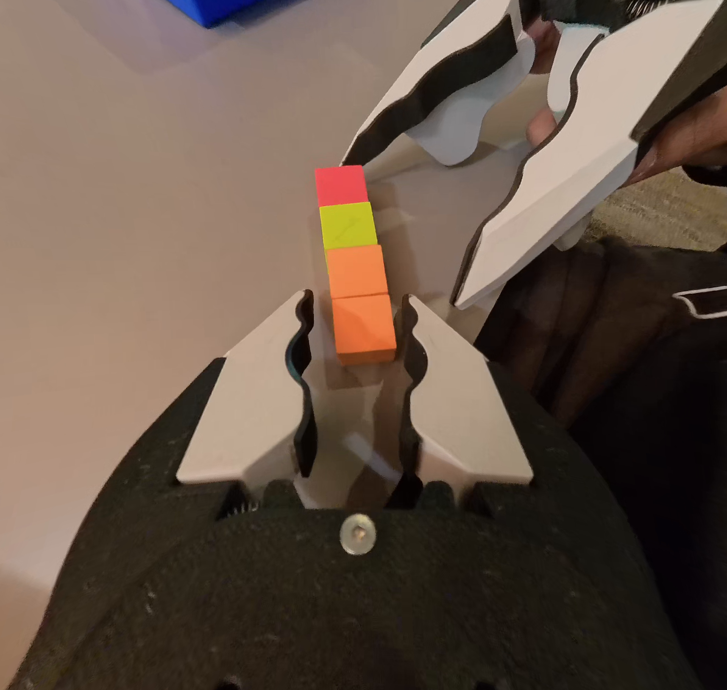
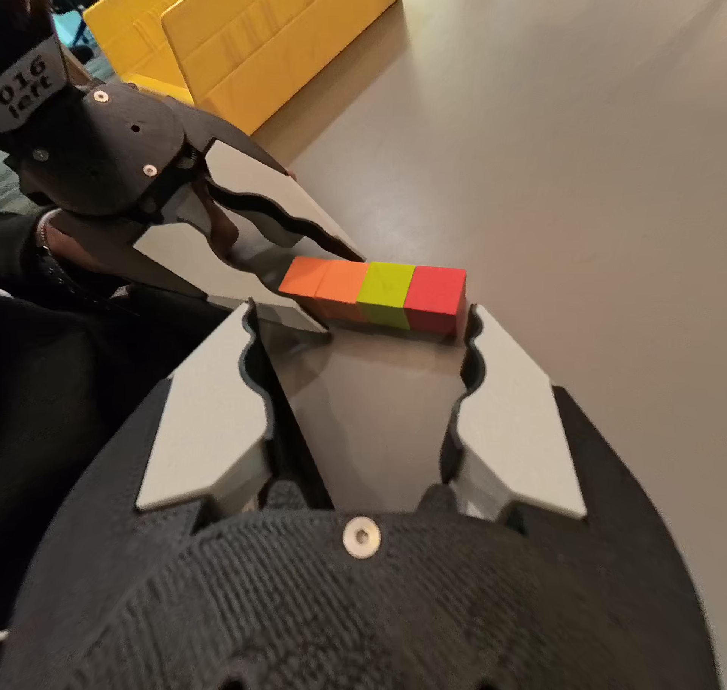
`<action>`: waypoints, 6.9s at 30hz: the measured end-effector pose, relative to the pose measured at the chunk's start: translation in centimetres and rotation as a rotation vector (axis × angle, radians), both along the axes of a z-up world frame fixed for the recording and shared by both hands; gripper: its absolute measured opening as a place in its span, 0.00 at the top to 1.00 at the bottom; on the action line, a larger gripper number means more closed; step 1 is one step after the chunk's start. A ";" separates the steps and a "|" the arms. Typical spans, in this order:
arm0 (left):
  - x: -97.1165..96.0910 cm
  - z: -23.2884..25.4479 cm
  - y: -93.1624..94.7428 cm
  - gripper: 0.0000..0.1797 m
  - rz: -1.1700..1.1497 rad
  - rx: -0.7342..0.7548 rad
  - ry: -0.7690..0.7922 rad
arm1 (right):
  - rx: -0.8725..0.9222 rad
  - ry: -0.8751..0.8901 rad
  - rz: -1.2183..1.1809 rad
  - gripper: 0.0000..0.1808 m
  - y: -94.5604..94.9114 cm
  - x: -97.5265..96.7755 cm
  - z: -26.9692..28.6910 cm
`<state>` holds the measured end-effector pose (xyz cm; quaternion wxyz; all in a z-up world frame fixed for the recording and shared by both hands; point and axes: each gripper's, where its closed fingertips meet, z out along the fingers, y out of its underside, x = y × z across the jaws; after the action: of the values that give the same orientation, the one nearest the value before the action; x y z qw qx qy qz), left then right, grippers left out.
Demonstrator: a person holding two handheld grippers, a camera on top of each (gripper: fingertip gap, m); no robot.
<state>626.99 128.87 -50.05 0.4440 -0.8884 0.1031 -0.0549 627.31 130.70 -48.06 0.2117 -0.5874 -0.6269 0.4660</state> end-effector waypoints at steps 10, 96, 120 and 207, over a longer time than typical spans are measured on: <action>0.6 0.1 0.9 0.74 -0.019 -0.010 -0.042 | -0.171 -0.003 0.023 0.43 0.1 -0.1 0.6; -0.2 0.1 1.7 0.81 0.034 -0.048 -0.002 | -0.107 0.046 0.054 0.48 1.0 0.6 1.7; -1.3 -0.5 -2.9 0.82 0.053 -0.057 0.038 | -0.019 -0.015 0.063 0.48 0.0 0.2 0.4; -5.0 7.7 -3.7 0.87 0.206 0.165 0.058 | 0.263 0.097 0.150 0.49 -2.4 -4.9 6.1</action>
<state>622.03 125.18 -42.38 0.5159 -0.8558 0.0282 0.0252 622.45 128.32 -41.94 0.2814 -0.4828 -0.7137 0.4223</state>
